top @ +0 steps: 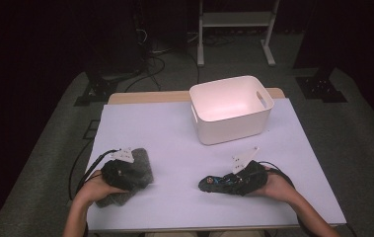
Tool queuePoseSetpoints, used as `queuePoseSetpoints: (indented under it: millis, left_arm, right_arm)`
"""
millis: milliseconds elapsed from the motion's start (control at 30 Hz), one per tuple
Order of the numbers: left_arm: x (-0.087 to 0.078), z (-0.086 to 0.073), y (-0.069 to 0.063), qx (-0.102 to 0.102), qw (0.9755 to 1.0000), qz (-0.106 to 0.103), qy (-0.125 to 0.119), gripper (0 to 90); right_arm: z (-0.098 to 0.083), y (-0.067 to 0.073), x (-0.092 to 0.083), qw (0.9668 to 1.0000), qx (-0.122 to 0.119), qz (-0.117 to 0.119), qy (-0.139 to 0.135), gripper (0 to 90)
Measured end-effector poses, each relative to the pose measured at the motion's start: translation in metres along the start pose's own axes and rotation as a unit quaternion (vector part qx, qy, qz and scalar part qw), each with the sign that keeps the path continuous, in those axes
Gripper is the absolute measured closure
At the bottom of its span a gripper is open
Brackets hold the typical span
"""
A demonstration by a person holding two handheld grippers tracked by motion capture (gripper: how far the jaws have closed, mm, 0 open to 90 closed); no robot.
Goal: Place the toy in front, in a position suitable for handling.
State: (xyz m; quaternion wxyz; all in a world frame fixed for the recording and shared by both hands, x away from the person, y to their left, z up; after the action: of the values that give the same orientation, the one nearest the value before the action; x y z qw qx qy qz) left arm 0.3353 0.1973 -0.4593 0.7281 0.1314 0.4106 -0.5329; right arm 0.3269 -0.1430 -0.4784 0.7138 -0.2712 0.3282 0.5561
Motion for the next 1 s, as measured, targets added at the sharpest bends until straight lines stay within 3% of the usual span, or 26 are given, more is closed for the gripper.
queuePoseSetpoints:
  millis: [233,467,1000]
  left_arm:
    - [-0.001,0.01,-0.011,0.024,0.9994,0.013,-0.021,39.4]
    - [0.005,0.013,-0.02,0.04,0.9991,0.011,-0.014,37.3]
    - [0.016,0.013,-0.026,0.043,0.999,0.005,-0.009,34.0]
  right_arm:
    - [0.0,0.007,-0.003,0.9995,0.024,0.013,-0.013,46.5]
    - [0.002,0.014,-0.007,0.9992,0.03,0.014,-0.02,40.2]
    - [-0.002,0.025,-0.004,0.9986,0.037,0.02,-0.031,33.3]
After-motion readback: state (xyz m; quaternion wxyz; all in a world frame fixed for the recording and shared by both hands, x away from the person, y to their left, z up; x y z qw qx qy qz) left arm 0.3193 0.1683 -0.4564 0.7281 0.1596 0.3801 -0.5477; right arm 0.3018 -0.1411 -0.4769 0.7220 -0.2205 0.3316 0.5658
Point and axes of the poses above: each handheld gripper's, and its own axes: x roughly forward along the jaws, z roughly out of its top, y roughly to its left, the point moved 6 cm from there along x, roughly forward along the jaws, and after that the axes turned 5 degrees about -z, right-handed, at the moved point
